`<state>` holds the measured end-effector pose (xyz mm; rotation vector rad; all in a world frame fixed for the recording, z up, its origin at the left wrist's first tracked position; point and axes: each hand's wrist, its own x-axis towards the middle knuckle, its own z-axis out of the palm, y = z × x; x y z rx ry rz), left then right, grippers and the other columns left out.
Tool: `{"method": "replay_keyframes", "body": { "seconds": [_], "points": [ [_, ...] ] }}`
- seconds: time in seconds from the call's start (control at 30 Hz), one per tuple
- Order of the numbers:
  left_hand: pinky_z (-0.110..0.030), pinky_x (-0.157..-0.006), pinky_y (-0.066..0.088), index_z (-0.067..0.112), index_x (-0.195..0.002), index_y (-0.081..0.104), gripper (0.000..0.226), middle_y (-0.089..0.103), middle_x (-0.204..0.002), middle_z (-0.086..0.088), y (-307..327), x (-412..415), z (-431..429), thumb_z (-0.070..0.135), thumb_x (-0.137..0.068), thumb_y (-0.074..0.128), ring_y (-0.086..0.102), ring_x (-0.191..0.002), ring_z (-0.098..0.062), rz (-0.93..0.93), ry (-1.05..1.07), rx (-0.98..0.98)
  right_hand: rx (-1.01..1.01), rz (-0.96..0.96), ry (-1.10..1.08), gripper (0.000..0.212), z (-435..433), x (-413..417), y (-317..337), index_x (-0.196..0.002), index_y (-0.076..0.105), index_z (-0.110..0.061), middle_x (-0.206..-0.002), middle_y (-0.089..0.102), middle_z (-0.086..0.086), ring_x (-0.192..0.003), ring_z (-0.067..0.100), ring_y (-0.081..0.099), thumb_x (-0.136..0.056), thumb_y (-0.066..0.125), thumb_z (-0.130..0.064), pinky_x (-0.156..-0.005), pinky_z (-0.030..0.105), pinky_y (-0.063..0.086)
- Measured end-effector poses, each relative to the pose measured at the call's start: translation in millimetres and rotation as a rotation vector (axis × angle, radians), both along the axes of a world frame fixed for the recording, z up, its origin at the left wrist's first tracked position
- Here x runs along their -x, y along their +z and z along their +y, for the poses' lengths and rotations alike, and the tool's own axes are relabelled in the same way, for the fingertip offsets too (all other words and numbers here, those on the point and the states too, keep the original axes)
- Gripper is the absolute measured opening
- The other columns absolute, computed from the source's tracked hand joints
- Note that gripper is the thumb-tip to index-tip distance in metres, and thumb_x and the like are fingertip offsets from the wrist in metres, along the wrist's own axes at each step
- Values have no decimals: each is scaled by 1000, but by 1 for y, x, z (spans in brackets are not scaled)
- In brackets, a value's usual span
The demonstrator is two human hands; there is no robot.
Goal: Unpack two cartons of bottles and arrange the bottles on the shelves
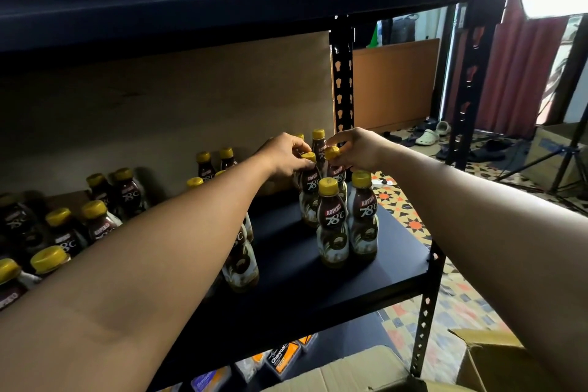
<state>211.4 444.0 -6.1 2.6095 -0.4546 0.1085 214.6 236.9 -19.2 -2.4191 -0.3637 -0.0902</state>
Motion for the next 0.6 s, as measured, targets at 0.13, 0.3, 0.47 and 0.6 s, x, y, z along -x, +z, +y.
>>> {"method": "replay_keyframes", "body": {
  "seconds": [0.13, 0.3, 0.47, 0.6],
  "points": [
    [-36, -100, 47, 17, -128, 64, 44, 64, -127, -3, 0, 3, -1, 28, -87, 77, 59, -116, -22, 1, -2, -17, 20, -20, 2, 39, 0, 1, 0, -129, 65, -32, -111, 69, 3, -89, 19, 66, -91, 75, -25, -58, 23, 46],
    [-27, -89, 45, 18, -141, 53, 61, 66, -123, -3, 2, 7, 2, 27, -86, 78, 62, -109, -17, 27, 20, 1, 30, -30, -7, 41, 0, 7, 2, -132, 63, -28, -114, 68, 3, -96, 22, 66, -93, 73, -28, -63, 23, 49],
    [-19, -68, 39, 18, -143, 51, 61, 68, -117, -3, 4, 13, 7, 27, -89, 76, 60, -100, -13, 18, 16, 5, 26, -38, -31, 43, -1, 12, 9, -135, 63, -26, -113, 64, 1, -99, 23, 66, -94, 73, -32, -76, 29, 54],
    [-25, -73, 42, 17, -141, 54, 57, 68, -118, -5, 11, 22, 8, 31, -89, 75, 63, -102, -18, 6, 23, 9, -10, -51, -73, 33, -1, 18, 20, -128, 68, -26, -114, 69, 4, -93, 26, 70, -94, 71, -29, -75, 32, 58]
  ]
}}
